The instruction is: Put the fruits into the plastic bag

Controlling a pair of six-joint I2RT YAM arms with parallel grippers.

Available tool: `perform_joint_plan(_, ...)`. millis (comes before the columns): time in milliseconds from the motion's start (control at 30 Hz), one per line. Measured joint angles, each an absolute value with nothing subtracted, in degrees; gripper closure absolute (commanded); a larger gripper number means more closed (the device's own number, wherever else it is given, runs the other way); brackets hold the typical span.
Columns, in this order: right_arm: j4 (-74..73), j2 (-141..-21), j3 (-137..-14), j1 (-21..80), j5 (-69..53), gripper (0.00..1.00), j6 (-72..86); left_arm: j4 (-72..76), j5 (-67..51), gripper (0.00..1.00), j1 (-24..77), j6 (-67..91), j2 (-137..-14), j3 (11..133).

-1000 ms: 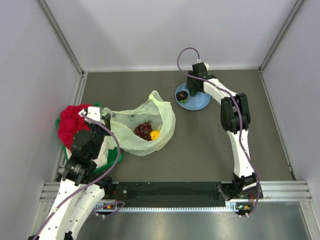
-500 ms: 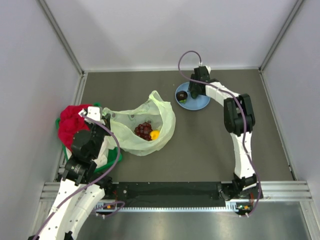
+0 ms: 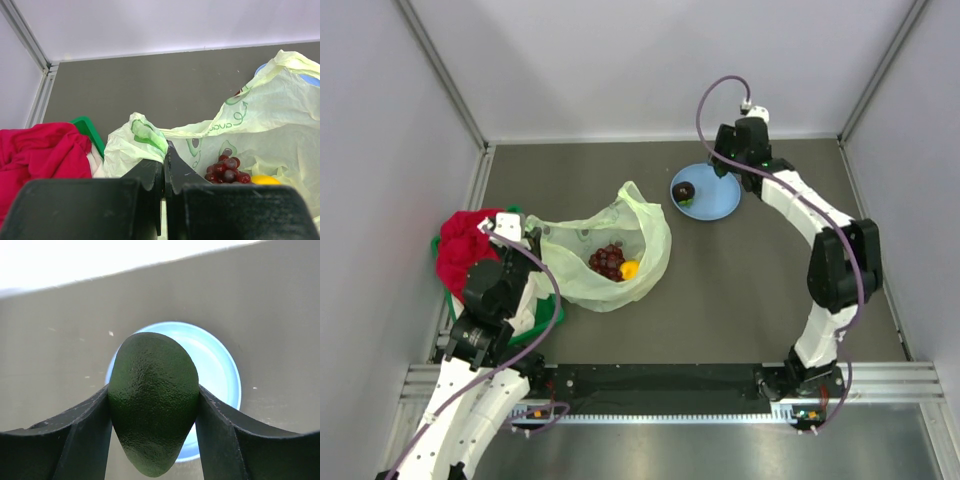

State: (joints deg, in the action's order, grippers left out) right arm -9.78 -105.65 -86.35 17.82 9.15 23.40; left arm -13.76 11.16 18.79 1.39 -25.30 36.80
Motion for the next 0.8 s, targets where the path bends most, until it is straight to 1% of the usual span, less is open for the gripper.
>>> perform_joint_plan(267, -7.6, -94.8, -78.6, 18.6, 7.9, 0.71, 22.9, -13.8, 11.1, 1.00, 18.8, 1.4, -25.3, 36.8)
perform_joint_plan(433, -8.5, -88.9, -75.4, 22.2, 7.5, 0.70, 22.0, -13.8, 11.1, 1.00, 18.8, 1.4, -25.3, 36.8)
perform_joint_plan(667, -9.2, -77.4, -75.1, 29.3, 2.9, 0.70, 20.6, -13.7, 10.9, 1.00, 18.8, 1.5, -25.3, 36.8)
perform_joint_plan(800, -9.4, -74.6, -77.7, 33.9, -0.6, 0.70, 19.8, -13.7, 10.9, 1.00, 18.8, 1.5, -25.3, 36.8)
